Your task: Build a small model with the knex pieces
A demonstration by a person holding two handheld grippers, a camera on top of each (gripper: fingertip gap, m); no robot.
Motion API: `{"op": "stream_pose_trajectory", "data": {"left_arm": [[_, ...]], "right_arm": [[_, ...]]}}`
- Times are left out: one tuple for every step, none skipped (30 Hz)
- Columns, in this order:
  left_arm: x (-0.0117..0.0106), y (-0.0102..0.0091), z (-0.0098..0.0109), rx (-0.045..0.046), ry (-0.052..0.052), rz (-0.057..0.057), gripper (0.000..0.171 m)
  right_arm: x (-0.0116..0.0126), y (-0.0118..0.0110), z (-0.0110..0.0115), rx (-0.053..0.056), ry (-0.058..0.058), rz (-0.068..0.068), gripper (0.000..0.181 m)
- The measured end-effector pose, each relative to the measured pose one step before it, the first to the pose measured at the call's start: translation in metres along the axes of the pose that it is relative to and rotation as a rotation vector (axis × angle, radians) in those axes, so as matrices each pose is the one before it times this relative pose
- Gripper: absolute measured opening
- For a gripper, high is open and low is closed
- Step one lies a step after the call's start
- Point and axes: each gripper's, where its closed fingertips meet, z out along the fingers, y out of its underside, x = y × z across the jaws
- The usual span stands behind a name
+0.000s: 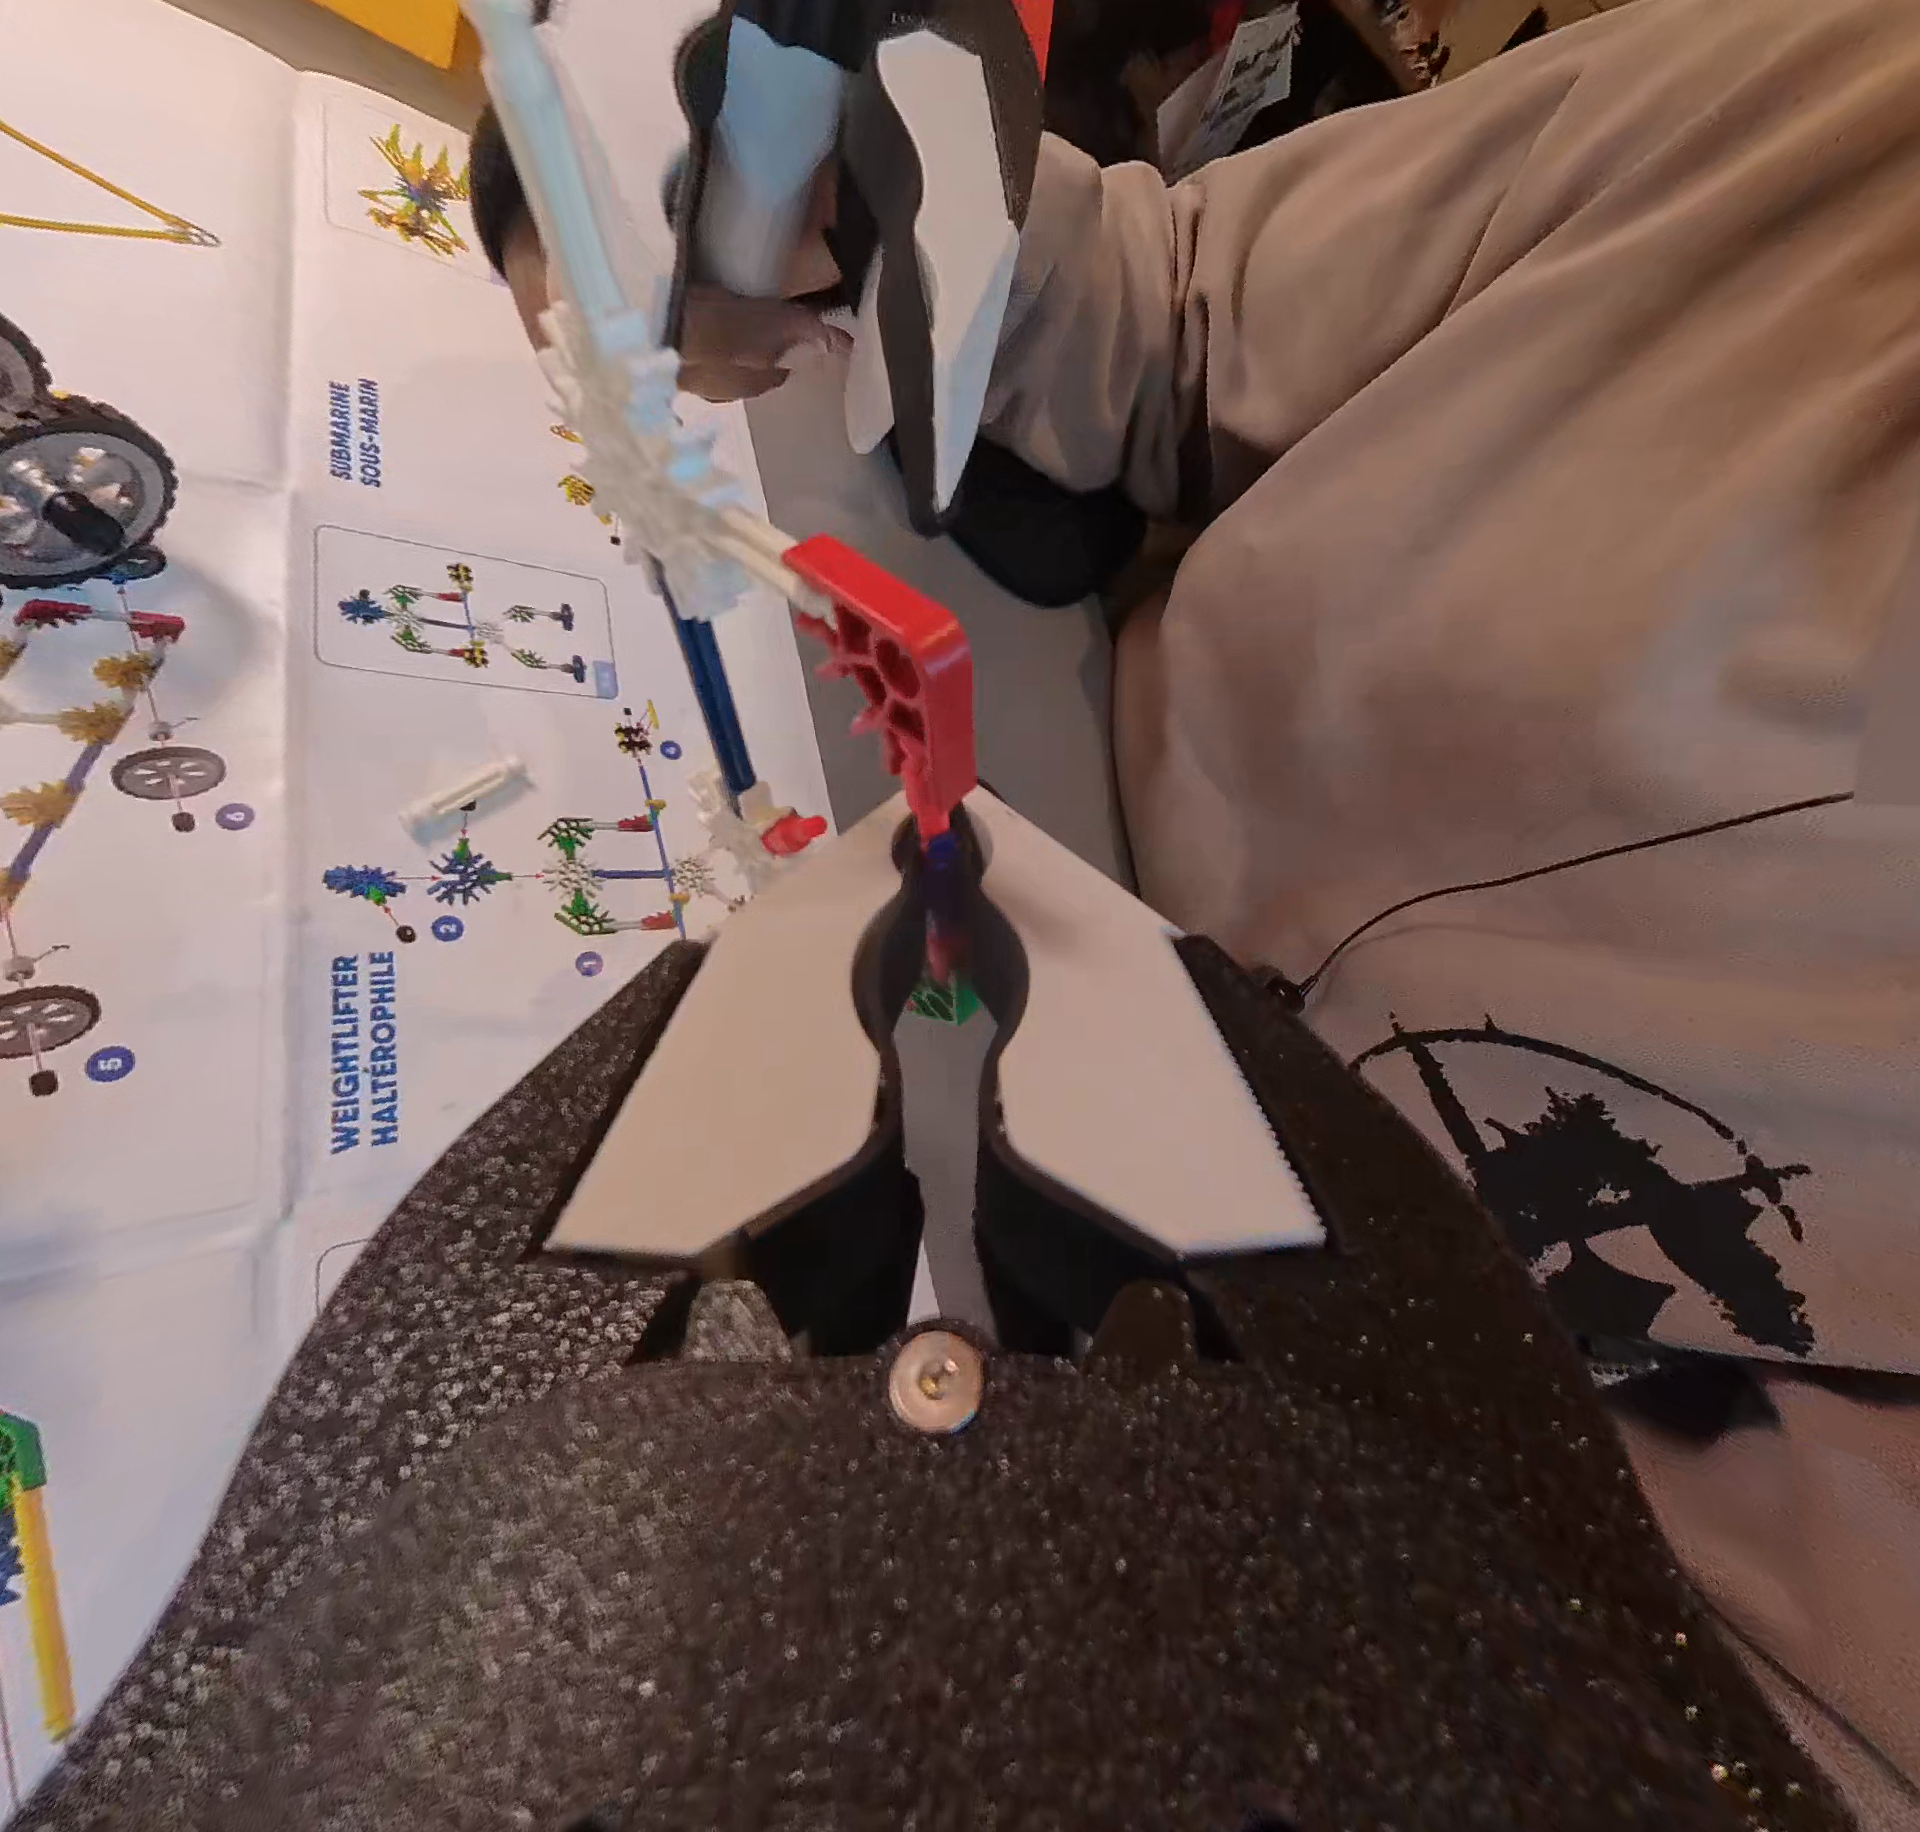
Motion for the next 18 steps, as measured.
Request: {"op": "stream_pose_trajectory", "data": {"left_arm": [[0.00033,-0.00133,0.00171,0.00636,0.0071,-0.0066,0.000],[0.00044,-0.00080,0.00108,0.00183,0.0067,-0.0037,0.000],[0.00082,-0.00014,0.00089,-0.00230,0.0037,0.0027,0.000],[-0.00040,0.00010,0.00084,-0.00548,-0.0077,0.0056,0.000],[-0.00109,-0.00045,0.00078,-0.00380,-0.0138,0.0065,0.000],[0.00015,-0.00038,0.00087,-0.00458,-0.0031,0.0033,0.000],[0.00204,0.00000,0.00114,-0.00405,0.0075,0.0066,0.000],[0.00148,-0.00015,0.00119,-0.00246,0.0034,0.0072,0.000],[0.00068,-0.00039,0.00125,-0.00223,-0.0018,0.0046,0.000],[0.00082,-0.00032,0.00123,-0.00391,-0.0029,0.0066,0.000],[0.00167,-0.00010,0.00159,-0.00653,0.0007,0.0080,0.000],[0.00222,-0.00006,0.00185,-0.00777,0.0036,0.0107,0.000],[0.00071,-0.00057,0.00188,-0.00592,-0.0063,0.0125,0.000],[-0.00073,-0.00045,0.00131,-0.00527,-0.0135,0.0081,0.000],[-0.00192,-0.00105,-0.00014,0.00186,-0.0199,0.0089,0.000],[-0.00518,-0.00371,-0.00263,0.02184,-0.0401,0.0129,0.000],[-0.00697,-0.00606,-0.00485,0.03958,-0.0486,0.0130,0.000],[-0.00551,-0.00771,-0.00591,0.04984,-0.0371,0.0130,0.005]], "right_arm": [[0.00019,0.00124,-0.00118,-0.0032,-0.0136,0.0168,0.043],[0.00051,-0.00126,-0.00113,0.0100,-0.0039,0.0051,0.043],[0.00311,-0.00298,-0.00084,0.0144,0.0180,-0.0088,0.044],[0.00224,-0.00095,0.00035,-0.0036,0.0117,-0.0161,0.044],[0.00246,0.00047,0.00111,-0.0148,0.0125,-0.0179,0.046],[0.00370,-0.00084,0.00097,-0.0004,0.0184,-0.0187,0.055],[0.00614,-0.00302,0.00001,0.0179,0.0285,-0.0137,0.062],[0.00330,-0.00218,-0.00099,0.0132,0.0034,0.0012,0.061],[0.00058,-0.00278,-0.00104,0.0151,-0.0154,0.0167,0.062],[0.00149,-0.00331,-0.00038,0.0184,-0.0045,0.0162,0.062],[-0.00104,-0.00247,0.00085,0.0150,-0.0102,0.0021,0.062],[-0.00434,-0.00125,0.00221,0.0085,-0.0214,-0.0089,0.059],[-0.00424,-0.00009,0.00234,0.0009,-0.0135,-0.0181,0.042],[-0.00488,0.00051,0.00194,-0.0054,-0.0153,-0.0228,0.021],[-0.00554,-0.00011,0.00093,-0.0055,-0.0240,-0.0145,0.014],[-0.00524,-0.00196,-0.00086,0.0019,-0.0290,0.0078,0.009],[-0.00284,-0.00400,-0.00188,0.0159,-0.0148,0.0177,0.004],[0.00298,-0.00468,-0.00246,0.0267,0.0260,0.0073,0.004]]}}
